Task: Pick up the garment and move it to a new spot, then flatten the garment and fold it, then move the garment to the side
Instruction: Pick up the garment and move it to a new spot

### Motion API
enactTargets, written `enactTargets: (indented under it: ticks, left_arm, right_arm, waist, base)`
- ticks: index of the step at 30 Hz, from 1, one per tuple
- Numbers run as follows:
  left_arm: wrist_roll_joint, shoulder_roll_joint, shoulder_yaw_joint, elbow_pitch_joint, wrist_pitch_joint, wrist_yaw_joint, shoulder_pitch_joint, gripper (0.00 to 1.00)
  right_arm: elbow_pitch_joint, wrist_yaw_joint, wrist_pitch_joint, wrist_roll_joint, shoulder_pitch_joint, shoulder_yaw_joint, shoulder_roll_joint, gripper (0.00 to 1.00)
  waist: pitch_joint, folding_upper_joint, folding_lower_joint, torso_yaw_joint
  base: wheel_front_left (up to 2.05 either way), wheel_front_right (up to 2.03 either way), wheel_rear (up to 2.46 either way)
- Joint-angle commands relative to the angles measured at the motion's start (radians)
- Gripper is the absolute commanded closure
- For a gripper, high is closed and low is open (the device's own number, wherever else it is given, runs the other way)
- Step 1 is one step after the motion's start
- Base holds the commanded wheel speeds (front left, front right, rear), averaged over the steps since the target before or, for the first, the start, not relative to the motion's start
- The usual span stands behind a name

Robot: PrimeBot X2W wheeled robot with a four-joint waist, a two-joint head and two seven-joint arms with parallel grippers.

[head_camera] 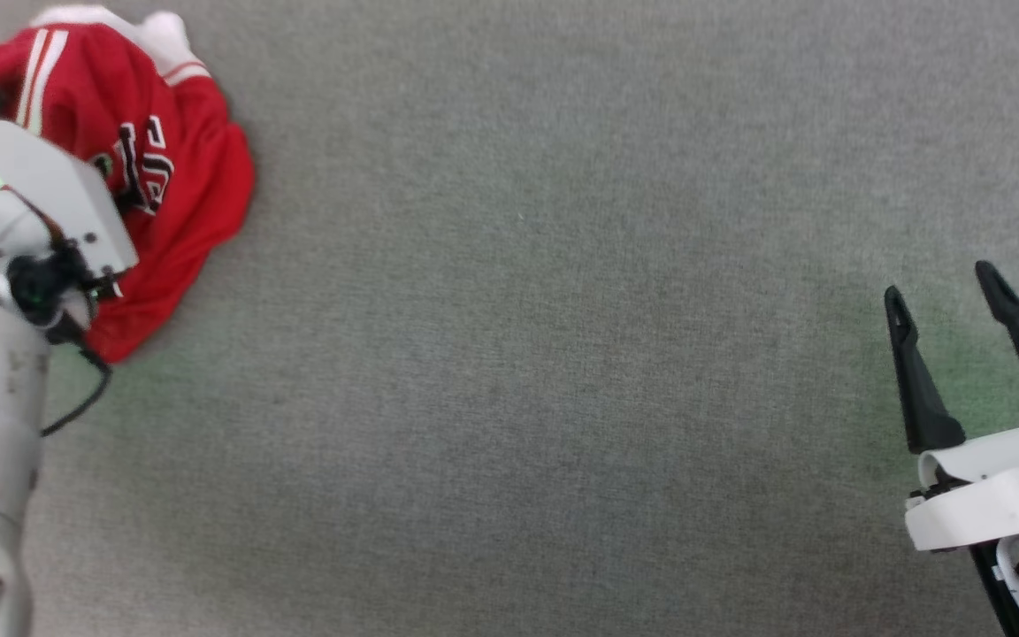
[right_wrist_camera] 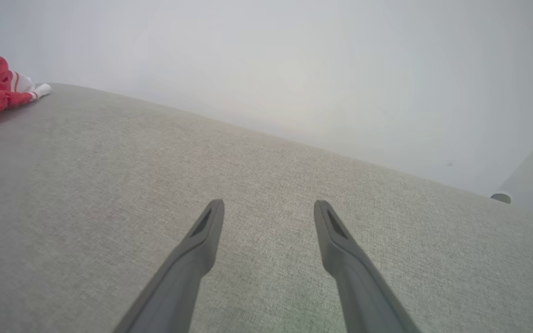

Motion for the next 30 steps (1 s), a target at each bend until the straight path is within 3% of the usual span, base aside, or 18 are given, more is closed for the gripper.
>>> enactTargets:
  ticks: [1,16,23,30]
  left_arm:
    - [0.01,0.02,-0.004,0.003,-0.026,-0.006,-0.012,1.0]
    - [0.042,0.07,-0.074,-0.104,-0.155,-0.016,-0.089,1.0]
    - [0.028,0.078,-0.13,-0.216,-0.101,-0.016,-0.099,1.0]
    - [0.003,0.088,-0.158,-0.337,-0.013,-0.011,-0.069,1.0]
  right_arm:
    - [0.013,0.0,-0.012,0.01,0.01,0.004,0.007,0.0]
    - [0.145,0.0,-0.086,0.044,0.055,0.033,0.072,0.0]
    - [0.188,0.0,-0.117,0.049,0.065,0.032,0.099,0.0]
    - [0.22,0.0,-0.145,0.046,0.077,-0.008,0.112,0.0]
  waist:
    - [-0.061,0.0,0.0,0.013]
    - [-0.306,0.0,0.0,0.046]
    - [-0.383,0.0,0.0,0.04]
    - [-0.431,0.0,0.0,-0.013]
  base:
    - [0.0,0.0,0.0]
    - [0.0,0.0,0.0]
    - [0.0,0.0,0.0]
    - [0.0,0.0,0.0]
